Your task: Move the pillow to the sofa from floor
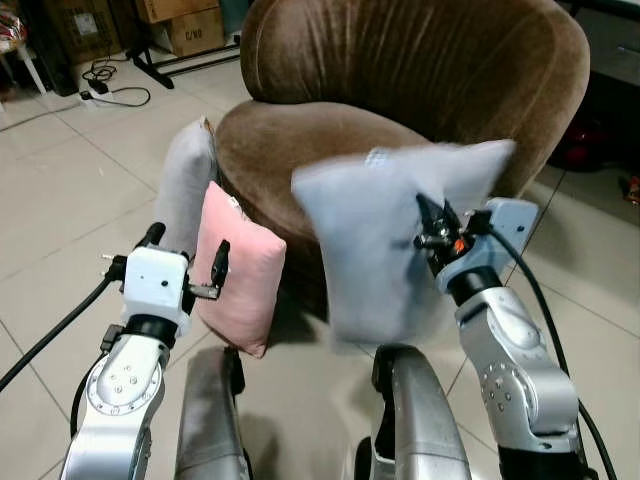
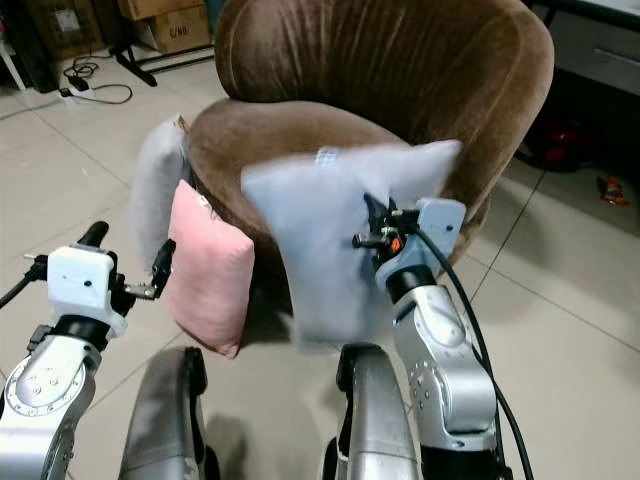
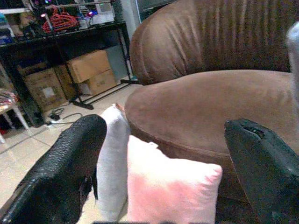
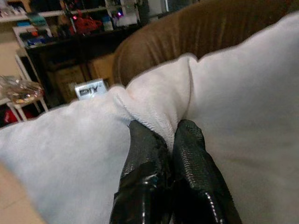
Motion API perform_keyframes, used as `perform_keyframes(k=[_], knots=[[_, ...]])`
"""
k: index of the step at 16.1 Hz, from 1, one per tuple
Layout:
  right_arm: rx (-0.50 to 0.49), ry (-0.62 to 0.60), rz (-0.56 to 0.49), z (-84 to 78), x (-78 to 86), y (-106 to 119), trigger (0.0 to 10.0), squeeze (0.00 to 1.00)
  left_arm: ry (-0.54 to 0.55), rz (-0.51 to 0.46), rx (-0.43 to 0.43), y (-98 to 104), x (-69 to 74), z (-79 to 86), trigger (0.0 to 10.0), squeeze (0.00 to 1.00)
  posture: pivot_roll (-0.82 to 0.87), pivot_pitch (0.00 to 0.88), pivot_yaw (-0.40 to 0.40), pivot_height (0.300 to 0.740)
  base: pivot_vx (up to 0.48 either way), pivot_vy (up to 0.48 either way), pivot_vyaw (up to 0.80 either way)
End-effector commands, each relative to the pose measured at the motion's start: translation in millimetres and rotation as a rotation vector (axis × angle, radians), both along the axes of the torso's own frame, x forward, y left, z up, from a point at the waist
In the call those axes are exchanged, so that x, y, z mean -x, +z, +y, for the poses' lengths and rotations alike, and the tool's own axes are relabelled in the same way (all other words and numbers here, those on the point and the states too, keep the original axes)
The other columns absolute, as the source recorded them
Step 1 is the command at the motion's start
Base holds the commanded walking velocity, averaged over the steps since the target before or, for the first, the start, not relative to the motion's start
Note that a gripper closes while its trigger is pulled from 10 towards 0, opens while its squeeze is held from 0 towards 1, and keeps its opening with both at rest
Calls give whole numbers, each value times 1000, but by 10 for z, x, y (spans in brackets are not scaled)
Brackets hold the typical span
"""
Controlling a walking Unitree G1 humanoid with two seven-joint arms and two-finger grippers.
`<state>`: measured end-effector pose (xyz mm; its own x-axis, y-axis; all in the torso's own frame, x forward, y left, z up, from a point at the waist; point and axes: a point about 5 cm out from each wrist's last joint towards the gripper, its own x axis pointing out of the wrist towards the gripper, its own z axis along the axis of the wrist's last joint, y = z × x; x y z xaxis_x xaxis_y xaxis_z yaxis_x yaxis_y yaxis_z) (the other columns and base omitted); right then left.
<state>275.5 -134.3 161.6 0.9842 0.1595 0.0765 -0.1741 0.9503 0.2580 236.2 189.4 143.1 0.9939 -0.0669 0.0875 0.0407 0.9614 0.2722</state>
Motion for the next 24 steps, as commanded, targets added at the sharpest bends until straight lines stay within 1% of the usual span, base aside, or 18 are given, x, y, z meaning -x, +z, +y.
perform_keyframes(k=[1, 3, 8, 9, 15, 19, 21, 23, 24], knots=[[12, -23, -55, -20, -7, 114, 10000, 0, 2, -13, -12, 10, -31, -30, 10000, 0, 55, 0, -41, 534, 0, 0, 0], [-32, -60, -65, -70, -29, 169, 10000, 0, -4, -20, -8, 20, -70, -75, 10000, 0, 52, 0, -32, 549, 0, 0, 0], [-78, -105, -92, -136, -71, 280, 10000, 0, 1, -36, -7, 42, -161, -65, 10000, 0, 40, 0, -20, 579, 0, 0, 0], [-80, -113, -94, -132, -81, 290, 10000, 0, -2, -34, -6, 29, -174, -81, 10000, 0, 37, 0, -18, 594, 0, 0, 0], [-87, -127, -102, -156, -95, 328, 10000, 0, -6, -30, -1, 10, -188, -106, 10000, 0, 32, 0, -14, 629, 0, 0, 0], [-89, -127, -110, -150, -126, 361, 10000, 0, -13, -31, 0, -2, -215, -127, 10000, 0, 26, 0, -9, 664, 0, 0, 0], [-83, -127, -99, -150, -128, 319, 10000, 0, -12, -28, 4, -10, -218, -133, 10000, 0, 25, 0, -5, 684, 0, 0, 0], [-63, -135, -53, -153, -104, 144, 10000, 0, -8, -11, 16, -62, -202, -134, 10000, 0, 24, 0, -2, 704, 0, 0, 0], [-53, -134, -22, -150, -77, 35, 10000, 0, 6, 8, 39, -116, -182, -117, 10000, 0, 24, 0, -2, 714, 0, 0, 0]])
